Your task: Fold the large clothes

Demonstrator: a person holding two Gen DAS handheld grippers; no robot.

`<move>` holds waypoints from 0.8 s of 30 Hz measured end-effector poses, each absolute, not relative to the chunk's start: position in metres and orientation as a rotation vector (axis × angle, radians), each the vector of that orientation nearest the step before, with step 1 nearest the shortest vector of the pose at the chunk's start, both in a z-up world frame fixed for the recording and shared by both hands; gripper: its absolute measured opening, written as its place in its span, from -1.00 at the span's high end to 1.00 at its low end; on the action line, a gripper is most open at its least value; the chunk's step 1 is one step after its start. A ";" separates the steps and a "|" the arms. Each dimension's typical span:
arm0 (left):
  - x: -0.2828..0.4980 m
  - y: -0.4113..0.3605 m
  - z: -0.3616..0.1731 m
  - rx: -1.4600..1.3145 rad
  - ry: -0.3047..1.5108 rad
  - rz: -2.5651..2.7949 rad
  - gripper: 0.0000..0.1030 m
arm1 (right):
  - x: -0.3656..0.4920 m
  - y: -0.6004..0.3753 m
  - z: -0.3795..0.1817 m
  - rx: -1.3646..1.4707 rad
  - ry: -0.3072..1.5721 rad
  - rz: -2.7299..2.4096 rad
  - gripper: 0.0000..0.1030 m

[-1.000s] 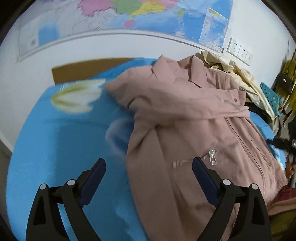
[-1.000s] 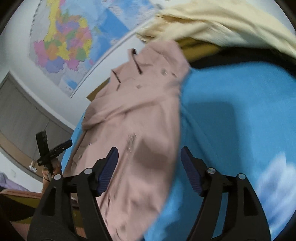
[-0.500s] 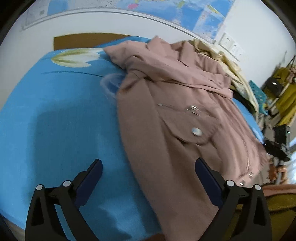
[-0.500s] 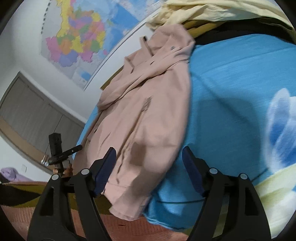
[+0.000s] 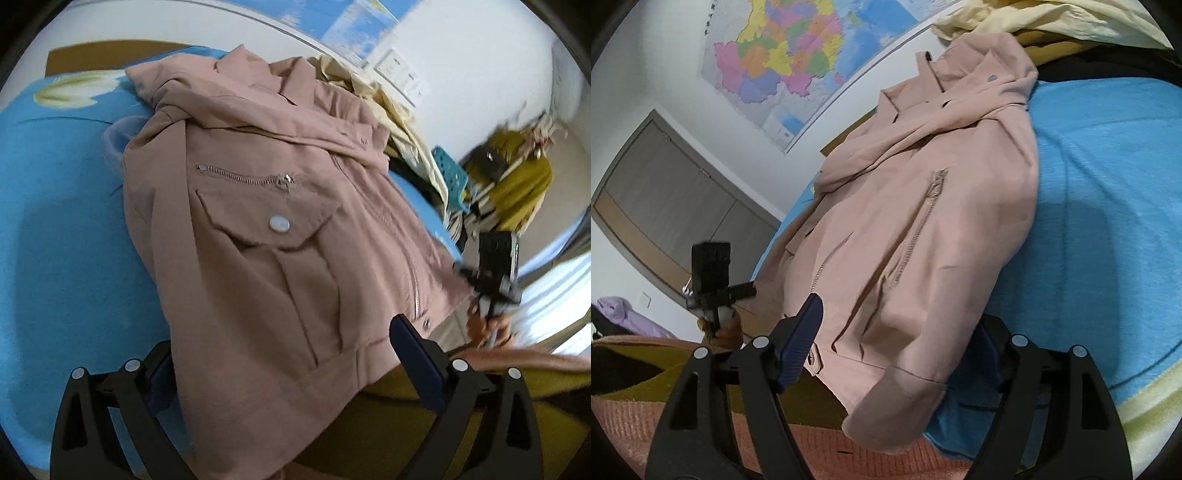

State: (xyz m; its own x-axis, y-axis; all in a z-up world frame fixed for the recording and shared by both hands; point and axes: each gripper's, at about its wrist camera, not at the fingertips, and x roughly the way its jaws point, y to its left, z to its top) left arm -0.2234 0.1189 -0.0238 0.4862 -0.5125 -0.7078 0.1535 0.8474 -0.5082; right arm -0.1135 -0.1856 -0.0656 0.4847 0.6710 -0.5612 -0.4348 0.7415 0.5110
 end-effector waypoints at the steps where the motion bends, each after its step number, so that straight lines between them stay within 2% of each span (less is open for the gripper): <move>1: -0.220 0.116 -0.023 -0.406 0.985 -0.407 -0.86 | -0.113 -0.183 -0.066 0.323 0.819 0.699 -0.44; 2: -0.217 0.113 -0.022 -0.397 0.983 -0.388 -0.85 | -0.112 -0.182 -0.066 0.326 0.815 0.700 -0.43; 5: -0.213 0.104 -0.021 -0.317 0.978 -0.320 -0.65 | -0.108 -0.186 -0.068 0.350 0.816 0.687 -0.16; 7: -0.212 0.106 -0.021 -0.303 0.974 -0.299 -0.53 | -0.105 -0.195 -0.071 0.398 0.814 0.663 0.20; 8: -0.211 0.106 -0.020 -0.301 0.969 -0.276 -0.48 | -0.105 -0.199 -0.073 0.418 0.812 0.659 0.27; 9: -0.210 0.109 -0.021 -0.296 0.965 -0.250 -0.32 | -0.104 -0.201 -0.075 0.435 0.813 0.657 0.41; 10: -0.210 0.107 -0.021 -0.268 0.962 -0.197 -0.06 | -0.104 -0.203 -0.077 0.454 0.817 0.660 0.59; 12: -0.208 0.101 -0.020 -0.193 0.972 -0.109 0.26 | -0.104 -0.208 -0.082 0.521 0.819 0.681 0.75; 13: -0.207 0.102 -0.019 -0.193 0.975 -0.101 0.35 | -0.106 -0.210 -0.082 0.561 0.811 0.705 0.80; 14: -0.206 0.104 -0.019 -0.221 0.981 -0.117 0.63 | -0.109 -0.212 -0.079 0.590 0.795 0.725 0.82; 15: -0.205 0.111 -0.019 -0.284 0.993 -0.148 0.80 | -0.112 -0.213 -0.074 0.608 0.772 0.741 0.84; 19: -0.216 0.147 -0.006 -0.516 0.939 -0.259 0.90 | -0.138 -0.215 -0.036 0.600 0.654 0.803 0.87; 24: -0.244 0.169 0.030 -0.564 0.838 -0.293 0.94 | -0.170 -0.211 0.004 0.572 0.562 0.859 0.87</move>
